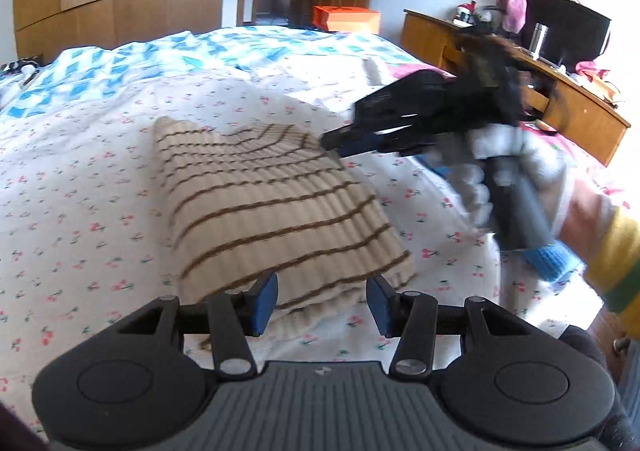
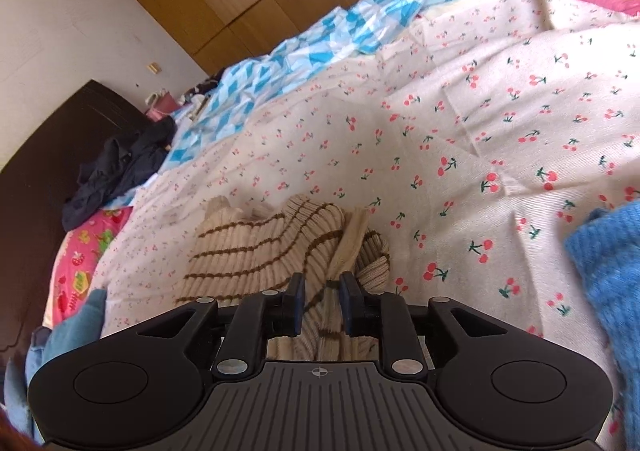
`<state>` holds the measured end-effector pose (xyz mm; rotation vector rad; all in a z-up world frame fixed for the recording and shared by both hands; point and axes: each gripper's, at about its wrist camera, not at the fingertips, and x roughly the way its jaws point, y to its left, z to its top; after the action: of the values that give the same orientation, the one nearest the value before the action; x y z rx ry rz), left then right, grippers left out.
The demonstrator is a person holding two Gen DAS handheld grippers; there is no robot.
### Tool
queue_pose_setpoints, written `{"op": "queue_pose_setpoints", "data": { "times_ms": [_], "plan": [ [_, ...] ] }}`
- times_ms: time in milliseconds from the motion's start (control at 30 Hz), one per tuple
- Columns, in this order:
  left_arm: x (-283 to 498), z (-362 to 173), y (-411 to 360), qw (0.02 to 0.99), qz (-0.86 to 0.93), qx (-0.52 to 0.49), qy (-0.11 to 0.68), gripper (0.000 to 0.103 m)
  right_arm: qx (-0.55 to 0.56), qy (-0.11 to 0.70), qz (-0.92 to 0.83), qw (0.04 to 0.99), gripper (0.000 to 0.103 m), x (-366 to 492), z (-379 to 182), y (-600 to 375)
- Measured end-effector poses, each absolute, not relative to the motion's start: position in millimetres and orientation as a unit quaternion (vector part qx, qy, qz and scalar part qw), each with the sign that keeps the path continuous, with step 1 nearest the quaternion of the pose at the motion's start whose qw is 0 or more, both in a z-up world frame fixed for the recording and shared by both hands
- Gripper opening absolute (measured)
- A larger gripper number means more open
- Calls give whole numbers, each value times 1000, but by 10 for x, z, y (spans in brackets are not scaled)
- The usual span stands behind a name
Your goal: Fold small clothes
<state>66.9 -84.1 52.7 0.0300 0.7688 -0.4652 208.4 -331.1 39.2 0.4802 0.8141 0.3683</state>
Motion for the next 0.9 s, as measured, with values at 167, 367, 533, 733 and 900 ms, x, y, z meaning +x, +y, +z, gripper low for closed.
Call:
{"op": "queue_pose_setpoints", "data": {
  "times_ms": [167, 367, 533, 733, 900],
  "plan": [
    [689, 489, -605, 907, -196, 7, 372, 53, 237, 387, 177, 873, 26, 1653, 476, -3347],
    [805, 436, -473, 915, -176, -2, 364, 54, 250, 427, 188, 848, 36, 1128, 298, -3258],
    [889, 353, -485, 910, -169, -17, 378, 54, 274, 448, 178, 832, 37, 1144, 62, -3197],
    [879, 356, -556, 911, -173, -2, 375, 54, 283, 434, 175, 837, 18, 1080, 124, -3224],
    [888, 446, -578, 915, -182, -3, 359, 54, 282, 411, 175, 849, 11, 995, 310, -3345]
  ]
}}
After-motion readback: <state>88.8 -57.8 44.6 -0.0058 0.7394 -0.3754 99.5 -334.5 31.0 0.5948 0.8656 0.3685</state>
